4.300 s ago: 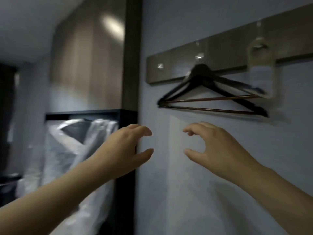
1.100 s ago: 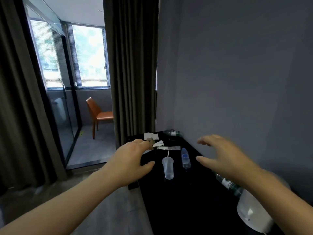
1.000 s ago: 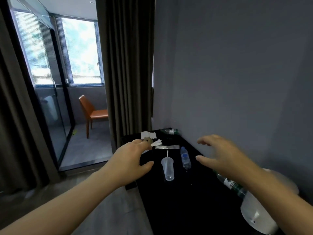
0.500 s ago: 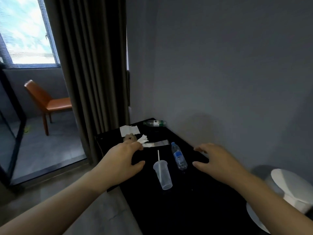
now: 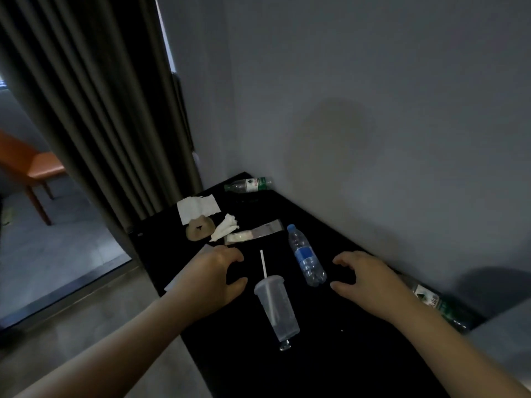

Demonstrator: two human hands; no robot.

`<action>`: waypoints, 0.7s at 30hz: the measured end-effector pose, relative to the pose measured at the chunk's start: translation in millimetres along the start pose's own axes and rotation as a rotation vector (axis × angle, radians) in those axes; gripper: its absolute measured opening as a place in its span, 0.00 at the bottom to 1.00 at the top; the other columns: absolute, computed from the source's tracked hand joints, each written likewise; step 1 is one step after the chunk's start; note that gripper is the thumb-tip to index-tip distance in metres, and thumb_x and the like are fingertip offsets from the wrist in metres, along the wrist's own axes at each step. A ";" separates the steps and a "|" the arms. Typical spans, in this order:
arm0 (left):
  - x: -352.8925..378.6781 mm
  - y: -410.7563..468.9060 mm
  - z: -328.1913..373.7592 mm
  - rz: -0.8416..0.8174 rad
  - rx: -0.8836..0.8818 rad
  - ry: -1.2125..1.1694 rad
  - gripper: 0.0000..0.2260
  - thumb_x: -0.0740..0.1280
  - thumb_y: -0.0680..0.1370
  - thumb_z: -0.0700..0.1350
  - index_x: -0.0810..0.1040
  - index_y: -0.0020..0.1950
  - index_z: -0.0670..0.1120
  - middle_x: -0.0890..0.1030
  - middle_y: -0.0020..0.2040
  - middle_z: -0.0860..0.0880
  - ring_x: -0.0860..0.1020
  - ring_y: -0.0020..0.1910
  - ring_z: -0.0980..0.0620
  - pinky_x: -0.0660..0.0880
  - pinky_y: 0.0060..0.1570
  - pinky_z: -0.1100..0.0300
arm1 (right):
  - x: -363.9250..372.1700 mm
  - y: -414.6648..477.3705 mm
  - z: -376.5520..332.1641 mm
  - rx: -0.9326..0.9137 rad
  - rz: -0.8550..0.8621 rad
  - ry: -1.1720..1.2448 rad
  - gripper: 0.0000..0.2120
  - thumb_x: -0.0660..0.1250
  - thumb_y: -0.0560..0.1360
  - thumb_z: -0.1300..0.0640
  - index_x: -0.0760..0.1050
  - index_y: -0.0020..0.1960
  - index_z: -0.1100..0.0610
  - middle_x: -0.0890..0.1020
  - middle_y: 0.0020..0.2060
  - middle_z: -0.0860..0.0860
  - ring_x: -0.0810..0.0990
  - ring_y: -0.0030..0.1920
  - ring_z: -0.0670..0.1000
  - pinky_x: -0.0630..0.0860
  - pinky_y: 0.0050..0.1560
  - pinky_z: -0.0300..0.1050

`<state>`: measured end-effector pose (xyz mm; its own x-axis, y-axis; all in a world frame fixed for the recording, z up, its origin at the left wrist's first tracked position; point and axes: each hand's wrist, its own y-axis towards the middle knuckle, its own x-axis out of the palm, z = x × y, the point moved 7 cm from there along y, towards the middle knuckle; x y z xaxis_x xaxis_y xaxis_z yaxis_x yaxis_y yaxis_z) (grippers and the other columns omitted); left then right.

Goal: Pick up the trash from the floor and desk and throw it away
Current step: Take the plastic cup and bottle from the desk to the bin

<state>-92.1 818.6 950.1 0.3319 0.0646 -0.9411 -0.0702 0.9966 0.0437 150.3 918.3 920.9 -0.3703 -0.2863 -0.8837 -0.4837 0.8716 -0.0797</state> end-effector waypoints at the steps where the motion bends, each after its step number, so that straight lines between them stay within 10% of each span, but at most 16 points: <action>1: 9.5 7.4 -3.2 -0.019 0.000 -0.011 0.20 0.67 0.75 0.54 0.73 0.66 0.50 0.76 0.59 0.53 0.76 0.54 0.56 0.74 0.54 0.62 | 6.2 6.2 6.9 0.016 -0.014 -0.005 0.20 0.72 0.70 0.48 0.75 0.60 0.49 0.77 0.53 0.48 0.77 0.52 0.46 0.74 0.54 0.42; 21: 169.3 87.2 -92.6 -0.321 -0.223 -0.298 0.28 0.69 0.73 0.59 0.69 0.69 0.47 0.75 0.60 0.49 0.76 0.53 0.55 0.73 0.49 0.65 | 111.1 113.0 62.4 0.330 -0.159 0.029 0.17 0.71 0.72 0.50 0.73 0.59 0.51 0.76 0.54 0.49 0.75 0.50 0.45 0.74 0.50 0.40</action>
<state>-129.1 911.7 763.6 0.6221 -0.1995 -0.7571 -0.1095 0.9353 -0.3365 104.0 1009.8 784.9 -0.3354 -0.4352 -0.8355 -0.2570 0.8955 -0.3633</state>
